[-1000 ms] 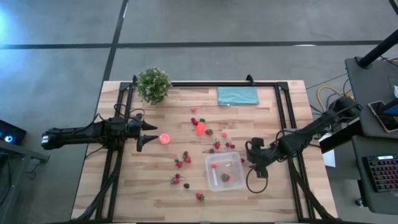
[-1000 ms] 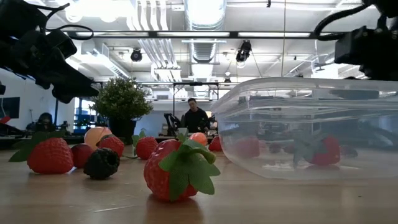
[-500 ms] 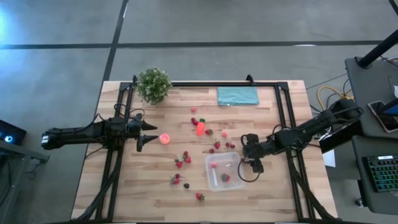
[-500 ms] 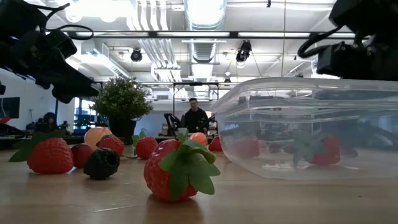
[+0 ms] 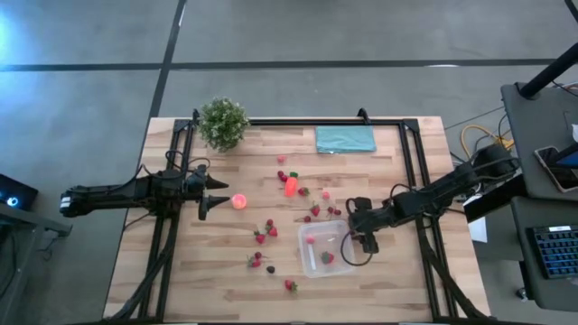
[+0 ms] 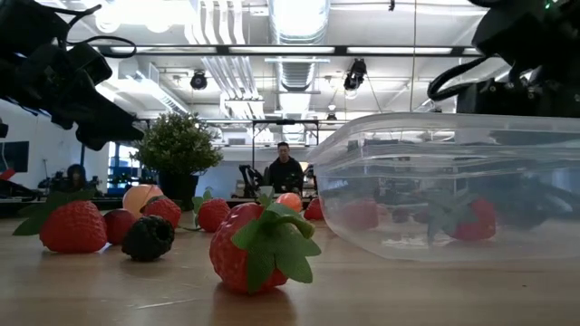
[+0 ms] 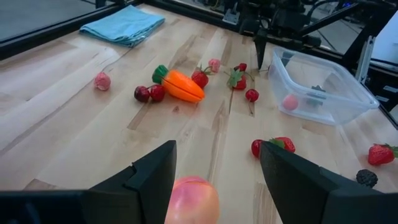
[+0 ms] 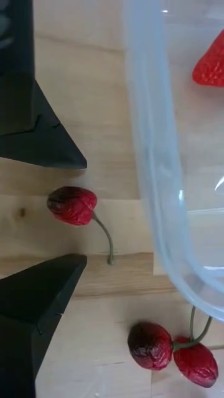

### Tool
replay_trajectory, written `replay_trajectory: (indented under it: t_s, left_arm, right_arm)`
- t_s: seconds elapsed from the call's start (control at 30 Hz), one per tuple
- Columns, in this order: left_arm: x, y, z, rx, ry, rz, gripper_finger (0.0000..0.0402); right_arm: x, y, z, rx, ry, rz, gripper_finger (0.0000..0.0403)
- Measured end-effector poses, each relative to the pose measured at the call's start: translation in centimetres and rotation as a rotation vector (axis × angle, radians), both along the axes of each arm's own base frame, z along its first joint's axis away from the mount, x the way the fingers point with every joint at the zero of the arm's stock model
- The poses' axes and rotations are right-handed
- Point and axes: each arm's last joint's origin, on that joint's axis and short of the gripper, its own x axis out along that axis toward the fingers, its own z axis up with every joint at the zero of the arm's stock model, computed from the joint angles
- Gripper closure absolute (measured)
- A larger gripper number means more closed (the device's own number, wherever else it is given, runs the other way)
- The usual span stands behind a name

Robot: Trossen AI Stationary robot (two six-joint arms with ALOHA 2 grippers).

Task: Pick and placing Produce into tupperware
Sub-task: Put the red cherry into the transparent container

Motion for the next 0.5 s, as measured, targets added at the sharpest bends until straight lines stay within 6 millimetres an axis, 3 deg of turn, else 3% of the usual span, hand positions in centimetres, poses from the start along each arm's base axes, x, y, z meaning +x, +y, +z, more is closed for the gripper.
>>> replay_trajectory:
  t_s: [0.5]
  left_arm:
    - [0.00,0.00,0.00,0.000,0.000,0.000,0.0185]
  right_arm:
    - [0.26,0.12,0.20,0.019,0.007,-0.017,0.0276]
